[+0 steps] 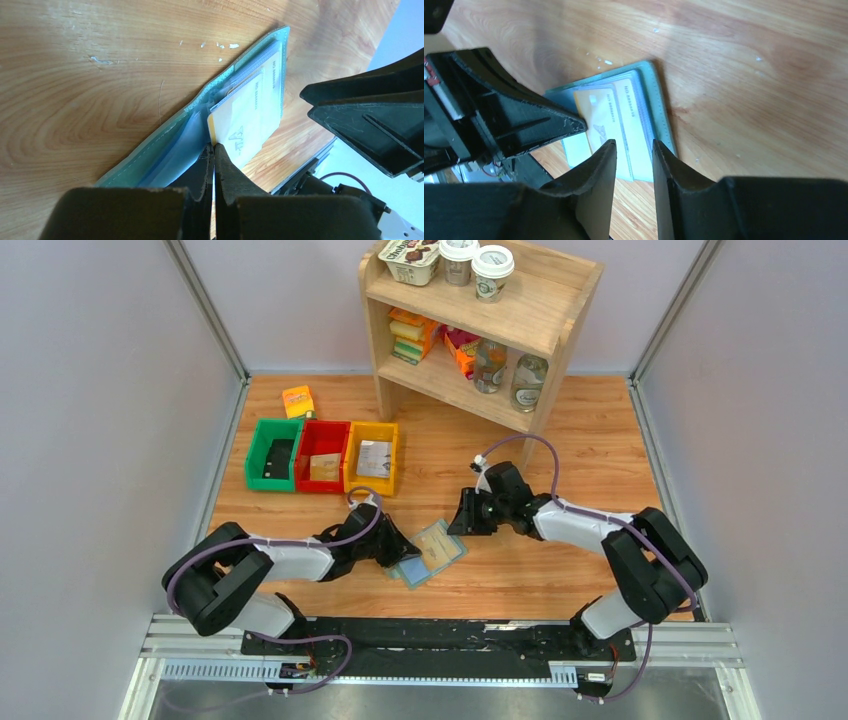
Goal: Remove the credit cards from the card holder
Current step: Remove the credit card from the card holder.
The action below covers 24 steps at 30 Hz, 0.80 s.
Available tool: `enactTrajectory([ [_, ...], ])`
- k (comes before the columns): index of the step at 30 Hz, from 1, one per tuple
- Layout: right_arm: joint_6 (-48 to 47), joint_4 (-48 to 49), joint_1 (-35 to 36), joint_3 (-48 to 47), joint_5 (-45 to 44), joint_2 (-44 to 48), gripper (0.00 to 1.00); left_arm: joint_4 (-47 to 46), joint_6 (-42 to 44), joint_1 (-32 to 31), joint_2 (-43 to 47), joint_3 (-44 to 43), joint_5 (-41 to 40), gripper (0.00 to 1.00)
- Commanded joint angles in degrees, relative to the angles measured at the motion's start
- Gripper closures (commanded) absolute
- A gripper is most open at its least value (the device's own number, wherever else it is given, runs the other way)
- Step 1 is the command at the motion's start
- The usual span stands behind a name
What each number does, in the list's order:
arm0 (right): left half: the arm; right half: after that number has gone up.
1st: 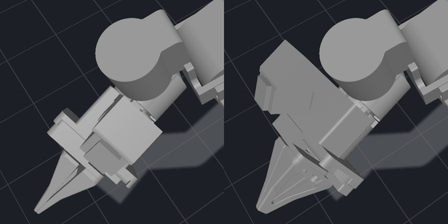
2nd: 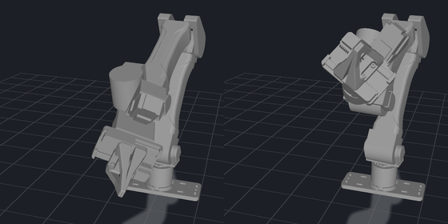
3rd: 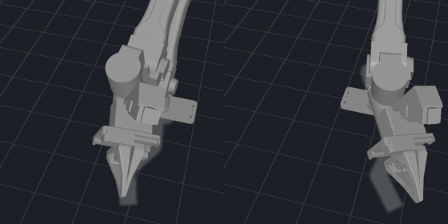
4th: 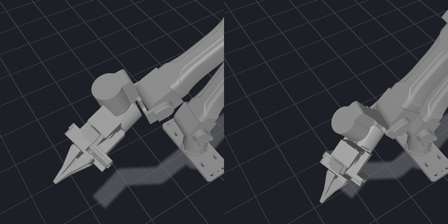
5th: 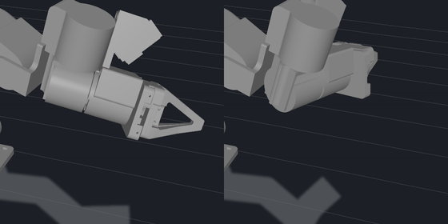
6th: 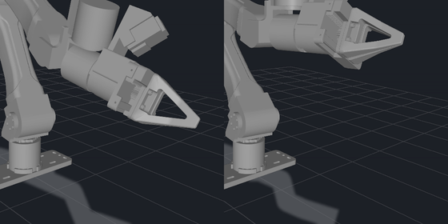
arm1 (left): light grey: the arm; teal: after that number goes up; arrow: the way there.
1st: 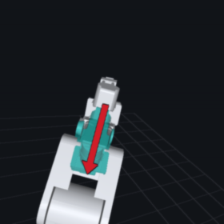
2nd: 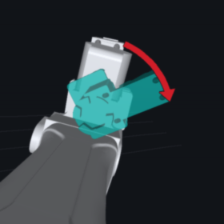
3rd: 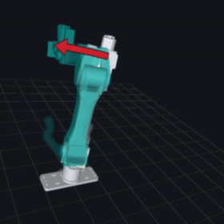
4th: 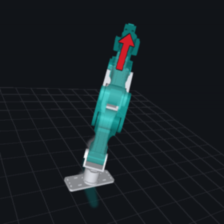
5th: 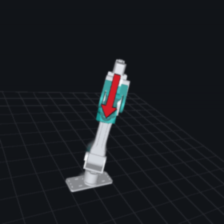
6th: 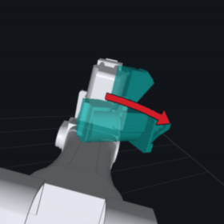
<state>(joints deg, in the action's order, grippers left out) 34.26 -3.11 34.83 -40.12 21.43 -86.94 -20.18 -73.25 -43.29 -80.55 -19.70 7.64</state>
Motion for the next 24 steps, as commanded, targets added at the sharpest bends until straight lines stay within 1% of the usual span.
enactTrajectory([
  [1, -5.1, 1.3, 1.5, -3.1, 6.1, 0.2, 0.67, 5.4, 4.1, 0.4, -1.3, -1.5, 0.5, 1.0],
  [3, -4.7, 1.5, 2.2, -4.2, 8.2, -1.9, 0.7, 5.7, 4.3, 0.4, -1.0, -1.6, 0.5, 1.0],
  [7, -2.4, 4.4, 2.4, -4.2, 8.8, -5.2, 0.78, 5.9, 4.6, 0.4, -1.0, -2.0, 0.6, 1.0],
  [11, -2.2, 4.7, 2.4, -4.0, 8.6, -7.6, 0.8, 5.9, 4.6, 0.5, -1.0, -2.4, 1.0, 1.0],
  [16, -1.6, 3.3, 2.5, -3.8, 7.2, -9.7, 0.83, 5.9, 4.3, 0.5, -0.6, -2.2, 1.2, 1.0],
  [20, -0.8, -1.8, 2.3, -4.3, 3.5, -10.7, 0.87, 6.3, 3.6, 0.7, 0.7, -1.5, 1.4, 1.0],
  [24, -0.4, -4.6, 2.1, -4.6, 0.3, -10.9, 0.92, 6.7, 2.3, 0.9, 3.0, 0.3, 1.1, 1.0],
])
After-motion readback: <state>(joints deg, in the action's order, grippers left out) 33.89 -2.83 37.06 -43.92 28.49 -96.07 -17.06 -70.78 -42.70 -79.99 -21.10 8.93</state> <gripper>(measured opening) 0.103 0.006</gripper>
